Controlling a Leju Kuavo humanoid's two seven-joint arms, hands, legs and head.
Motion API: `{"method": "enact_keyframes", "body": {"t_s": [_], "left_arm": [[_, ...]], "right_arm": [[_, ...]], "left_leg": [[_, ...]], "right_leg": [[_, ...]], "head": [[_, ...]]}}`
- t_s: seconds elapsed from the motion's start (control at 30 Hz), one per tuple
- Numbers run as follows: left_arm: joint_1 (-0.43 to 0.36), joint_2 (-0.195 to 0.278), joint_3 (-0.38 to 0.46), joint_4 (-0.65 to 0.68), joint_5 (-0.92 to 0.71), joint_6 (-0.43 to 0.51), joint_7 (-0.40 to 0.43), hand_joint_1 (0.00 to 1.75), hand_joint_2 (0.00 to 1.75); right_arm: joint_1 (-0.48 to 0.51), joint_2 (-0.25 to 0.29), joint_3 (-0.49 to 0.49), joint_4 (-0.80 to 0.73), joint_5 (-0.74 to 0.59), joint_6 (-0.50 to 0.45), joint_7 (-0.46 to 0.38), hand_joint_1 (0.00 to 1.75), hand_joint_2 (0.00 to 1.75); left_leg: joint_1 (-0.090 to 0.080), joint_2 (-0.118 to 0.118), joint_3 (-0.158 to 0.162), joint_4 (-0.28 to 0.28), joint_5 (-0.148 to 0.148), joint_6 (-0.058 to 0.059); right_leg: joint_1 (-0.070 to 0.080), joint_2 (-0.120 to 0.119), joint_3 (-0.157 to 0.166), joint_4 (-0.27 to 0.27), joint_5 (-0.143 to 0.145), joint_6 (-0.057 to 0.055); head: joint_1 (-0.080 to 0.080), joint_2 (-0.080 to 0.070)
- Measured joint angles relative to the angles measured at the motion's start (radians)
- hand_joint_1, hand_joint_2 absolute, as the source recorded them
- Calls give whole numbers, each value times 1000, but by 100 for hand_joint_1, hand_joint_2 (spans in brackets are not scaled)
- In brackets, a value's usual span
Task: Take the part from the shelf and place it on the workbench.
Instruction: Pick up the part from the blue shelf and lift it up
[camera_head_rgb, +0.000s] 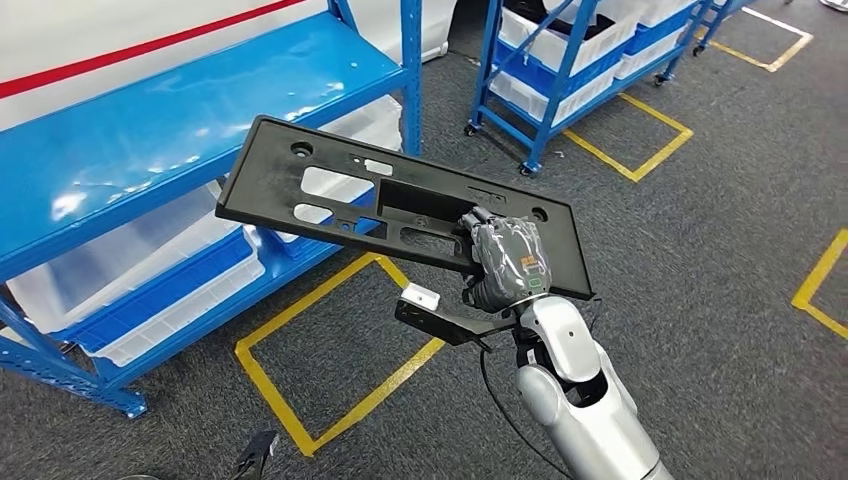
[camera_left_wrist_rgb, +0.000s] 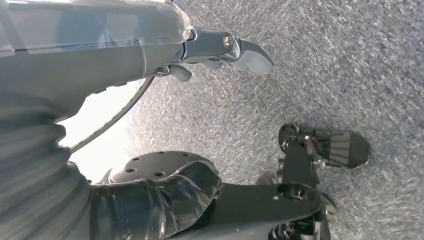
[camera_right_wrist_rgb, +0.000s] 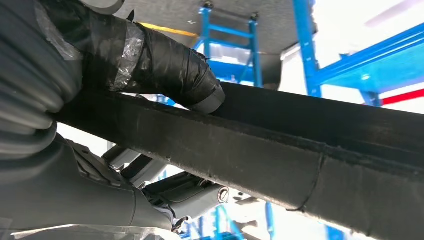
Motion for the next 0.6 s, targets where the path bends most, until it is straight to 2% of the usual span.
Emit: {"method": "enact_keyframes", "body": {"t_s": [0.03,0.07,0.1,0.13,0.17,0.2,0.27,0.3,0.33,0.37,0.4,0.43,0.5,0.57,0.6], "left_arm": [[0,0,1,0,0,0,-2,0,175],[-1,0,3,0,1,0,-4,0,175],[-1,-1,4,0,1,1,-7,0,175],[-2,-1,5,0,1,2,-13,0,175],[-2,-1,6,0,1,3,-19,0,175],[-1,-1,7,0,3,4,-26,0,175],[2,-1,13,0,11,4,-40,0,175],[4,-1,17,0,17,2,-47,0,175],[6,0,22,0,24,-1,-55,0,175],[6,0,28,0,30,-4,-64,0,175],[6,0,32,0,35,-7,-73,0,175],[6,0,36,0,38,-8,-80,0,175],[6,0,44,0,40,-10,-90,0,175],[6,1,51,0,40,-11,-93,0,175],[5,1,53,0,39,-12,-94,0,175]], "right_arm": [[-4,0,0,-1,0,0,0,175,175],[-7,0,0,-2,0,0,0,175,175],[-9,0,0,-2,0,1,1,175,175],[-10,-1,0,-2,-1,2,2,175,175],[-10,-2,0,-2,-1,2,4,175,175],[-10,-2,0,-2,-2,3,5,175,175],[-12,-2,1,-2,-2,4,7,175,175],[-12,-1,1,-2,-3,5,8,175,175],[-11,-2,1,-2,-4,6,8,175,175],[-11,-3,1,-2,-4,7,9,175,175],[-11,-3,1,-2,-4,7,10,175,175],[-11,-4,1,-2,-5,7,10,175,175],[-12,-4,1,-3,-7,8,12,175,175],[-13,-5,1,-3,-9,8,13,175,175],[-13,-6,1,-3,-10,8,14,175,175]], "left_leg": [[0,10,-3,2,5,-7],[1,20,-4,2,11,-14],[3,31,-3,1,17,-21],[6,30,-6,1,18,-28],[9,13,-11,11,7,-34],[11,-14,-23,40,-17,-37],[12,-70,-68,156,-94,-40],[11,-81,-93,224,-126,-40],[11,-85,-109,271,-141,-39],[10,-86,-107,282,-134,-37],[10,-89,-86,252,-110,-33],[9,-98,-50,190,-77,-27],[9,-133,23,66,-39,-16],[7,-152,50,16,-39,-11],[5,-145,51,7,-36,-10]], "right_leg": [[7,-15,42,-63,-28,-8],[14,-19,65,-106,-50,-16],[18,-12,68,-126,-53,-26],[18,-3,64,-130,-46,-35],[17,6,60,-134,-38,-44],[15,15,55,-137,-30,-54],[17,36,43,-137,-17,-67],[19,48,36,-135,-13,-71],[22,61,30,-132,-9,-72],[25,75,24,-128,-7,-73],[26,90,19,-123,-6,-72],[27,103,16,-117,-6,-72],[27,127,8,-108,-5,-67],[23,147,-1,-105,0,-57],[20,158,-5,-106,5,-49]], "head": [[0,0],[0,0],[-1,0],[0,0],[0,0],[-1,0],[-3,0],[-4,0],[-3,0],[-3,0],[-3,0],[-3,0],[-2,0],[-4,0],[-5,0]]}}
